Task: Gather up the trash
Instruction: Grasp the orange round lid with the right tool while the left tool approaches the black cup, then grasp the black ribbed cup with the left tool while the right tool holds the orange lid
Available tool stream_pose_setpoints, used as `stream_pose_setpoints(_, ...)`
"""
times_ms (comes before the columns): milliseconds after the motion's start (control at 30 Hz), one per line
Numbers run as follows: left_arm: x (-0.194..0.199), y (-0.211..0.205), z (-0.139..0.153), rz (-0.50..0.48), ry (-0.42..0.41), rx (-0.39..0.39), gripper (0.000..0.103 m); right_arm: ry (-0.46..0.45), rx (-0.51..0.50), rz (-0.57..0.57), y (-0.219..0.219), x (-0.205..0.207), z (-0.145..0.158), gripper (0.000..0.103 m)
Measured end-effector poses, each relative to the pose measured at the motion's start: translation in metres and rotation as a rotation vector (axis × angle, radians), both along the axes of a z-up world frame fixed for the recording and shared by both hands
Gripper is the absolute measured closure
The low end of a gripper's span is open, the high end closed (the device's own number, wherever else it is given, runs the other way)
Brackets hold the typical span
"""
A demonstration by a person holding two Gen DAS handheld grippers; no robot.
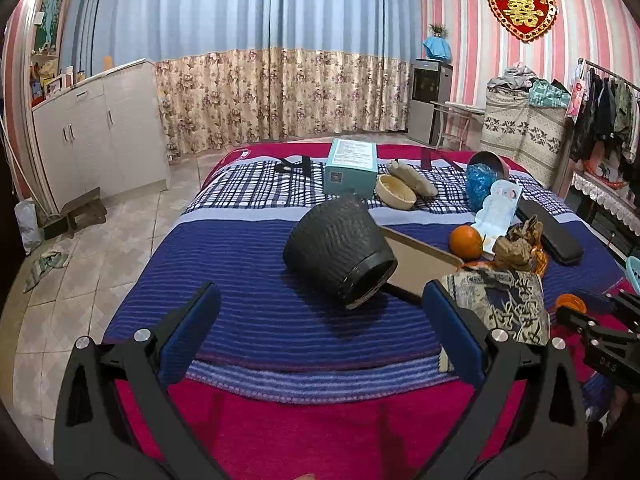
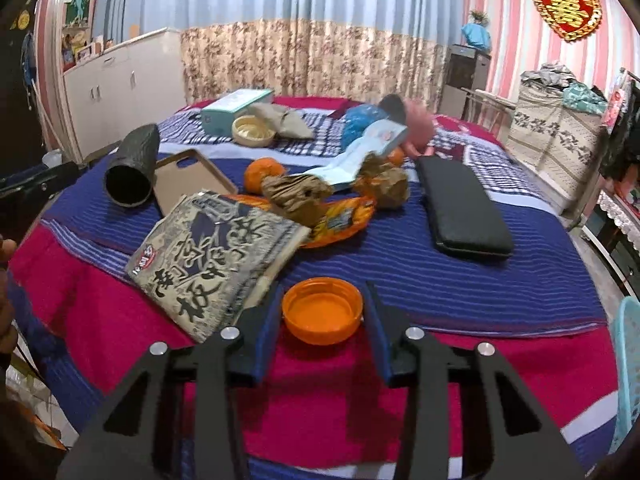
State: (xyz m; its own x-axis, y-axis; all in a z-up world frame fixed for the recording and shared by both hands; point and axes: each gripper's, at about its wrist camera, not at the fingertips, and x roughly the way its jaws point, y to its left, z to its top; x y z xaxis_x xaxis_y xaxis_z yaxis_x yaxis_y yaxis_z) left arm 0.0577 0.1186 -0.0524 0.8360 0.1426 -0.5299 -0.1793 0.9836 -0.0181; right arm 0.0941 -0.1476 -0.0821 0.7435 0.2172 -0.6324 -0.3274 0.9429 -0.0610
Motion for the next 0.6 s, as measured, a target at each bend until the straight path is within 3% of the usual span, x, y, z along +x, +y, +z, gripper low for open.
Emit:
stream_pose_setpoints(133,0.015,-0.010,0.003,-0.019,0.020,0.008,0.005,-0.031,0.009,-0.056,-0.020,-0.005,0.011,0.063)
stream_pose_setpoints(233,0.028,-0.019,0.007,0.018,0.021,0.049,0.005,-0.049,0.000,-0.093,-0.036,-0.007,0.015,0.063)
stream_pose_setpoints(400,0.059,-0.016,0.006,0.081,0.065,0.051,0.005,-0.063,0.023,-0.150,-0.059,-0.011,0.018,0.063)
stream_pose_setpoints(600,0.089,0.001,-0.012,0.097,0.174,-0.044,0.006,-0.097,0.052,-0.219,-0.090,-0.017,0.033,0.063)
